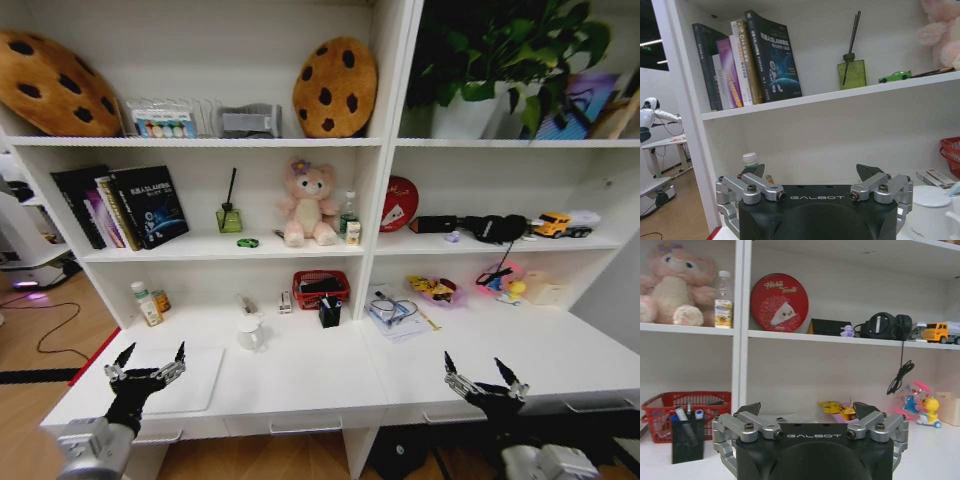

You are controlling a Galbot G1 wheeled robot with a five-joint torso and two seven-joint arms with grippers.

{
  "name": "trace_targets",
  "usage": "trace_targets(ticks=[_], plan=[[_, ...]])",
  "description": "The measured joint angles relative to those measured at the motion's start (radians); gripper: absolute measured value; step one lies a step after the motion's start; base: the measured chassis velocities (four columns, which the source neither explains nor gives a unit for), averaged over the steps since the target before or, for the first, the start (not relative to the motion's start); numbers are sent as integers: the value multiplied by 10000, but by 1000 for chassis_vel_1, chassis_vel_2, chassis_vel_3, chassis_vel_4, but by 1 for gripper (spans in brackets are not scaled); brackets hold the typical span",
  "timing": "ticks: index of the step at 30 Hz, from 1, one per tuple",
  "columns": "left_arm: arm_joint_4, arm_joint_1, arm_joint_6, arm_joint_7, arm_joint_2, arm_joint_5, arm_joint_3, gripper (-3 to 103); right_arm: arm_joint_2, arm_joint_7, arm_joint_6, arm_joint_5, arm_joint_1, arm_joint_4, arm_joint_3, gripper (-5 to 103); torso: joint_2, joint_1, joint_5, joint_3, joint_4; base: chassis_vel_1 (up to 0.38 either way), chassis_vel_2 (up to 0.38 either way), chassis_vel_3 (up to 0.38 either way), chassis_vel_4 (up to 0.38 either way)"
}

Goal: Organize the objects on the table.

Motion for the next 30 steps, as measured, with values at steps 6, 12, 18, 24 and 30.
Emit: trace_targets(ticks=[6, 12, 18, 24, 30], plan=[[1, 0, 0, 0, 0, 0, -1, 100, 0, 0, 0, 1, 1, -5, -1, 100, 0, 0, 1, -1, 0, 325, 350, -345, -335], [0, 1, 0, 0, 0, 0, -1, 100, 1, 0, 0, 1, 0, -8, -1, 100, 1, -1, -8, -1, 1, 364, 371, -372, -370], [1, 0, 0, -2, 1, 0, -2, 100, 1, -2, -1, 2, 1, -8, -3, 100, 0, 1, -14, -1, -3, 301, 207, -248, -269], [1, 0, 0, -3, 1, 0, -2, 100, -1, -2, -2, 2, 3, -9, -3, 100, -3, 6, 0, 3, 7, 119, 9, -62, -34], [0, 0, 0, 0, 0, 0, 1, 100, -2, 3, -2, 2, 2, -10, 1, 100, -3, 5, 4, 3, -4, 64, -99, -57, 108]])
